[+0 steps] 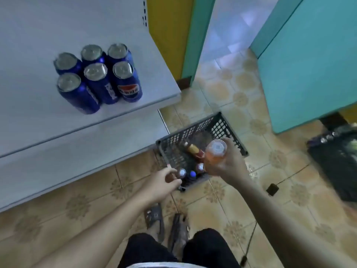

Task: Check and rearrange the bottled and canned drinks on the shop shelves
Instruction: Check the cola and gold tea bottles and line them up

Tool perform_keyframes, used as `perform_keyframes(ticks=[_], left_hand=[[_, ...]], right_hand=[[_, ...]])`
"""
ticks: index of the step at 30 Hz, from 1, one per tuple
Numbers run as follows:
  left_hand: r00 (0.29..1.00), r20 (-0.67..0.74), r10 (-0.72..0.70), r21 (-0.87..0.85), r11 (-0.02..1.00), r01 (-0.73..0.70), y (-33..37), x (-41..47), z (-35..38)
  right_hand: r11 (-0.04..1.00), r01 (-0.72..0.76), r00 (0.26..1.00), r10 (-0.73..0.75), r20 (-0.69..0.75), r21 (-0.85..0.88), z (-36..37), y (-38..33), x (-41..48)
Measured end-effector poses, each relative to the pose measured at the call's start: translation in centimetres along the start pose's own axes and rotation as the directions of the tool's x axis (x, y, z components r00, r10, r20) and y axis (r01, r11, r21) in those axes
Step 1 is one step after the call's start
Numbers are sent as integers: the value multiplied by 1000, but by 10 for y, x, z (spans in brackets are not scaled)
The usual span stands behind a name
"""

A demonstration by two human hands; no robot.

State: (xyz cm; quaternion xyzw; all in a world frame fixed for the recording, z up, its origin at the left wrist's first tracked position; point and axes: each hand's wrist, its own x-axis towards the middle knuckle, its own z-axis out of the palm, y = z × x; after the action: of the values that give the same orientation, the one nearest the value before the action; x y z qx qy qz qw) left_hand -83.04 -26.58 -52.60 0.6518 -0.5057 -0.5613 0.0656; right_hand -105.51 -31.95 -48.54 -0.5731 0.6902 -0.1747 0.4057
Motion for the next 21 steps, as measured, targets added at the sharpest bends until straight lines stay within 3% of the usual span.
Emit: perform_keyframes(ticks=[4, 9, 14, 18, 21], left_hand=[[985, 64, -163, -2, 987, 164, -26, 54, 52], [952, 96, -290, -3, 957, 292, -44, 124, 116], [951, 85, -296, -12, 955, 298, -41, 220, 164], [958, 65, -280, 62, 959, 276, -38, 288, 188], [948, 132, -290, 193, 945, 262, -33, 320, 205]], right_hand=[[989, -140, 987, 137, -79, -35, 16, 88, 35], [981, -192, 979, 189, -75, -32, 28, 180, 110], [986, -165, 978, 160, -134, -27, 39, 263, 192], [974, -202, 975, 190, -116, -98, 54, 323, 247], [952, -245, 969, 237, -66, -186, 70, 362, 281]])
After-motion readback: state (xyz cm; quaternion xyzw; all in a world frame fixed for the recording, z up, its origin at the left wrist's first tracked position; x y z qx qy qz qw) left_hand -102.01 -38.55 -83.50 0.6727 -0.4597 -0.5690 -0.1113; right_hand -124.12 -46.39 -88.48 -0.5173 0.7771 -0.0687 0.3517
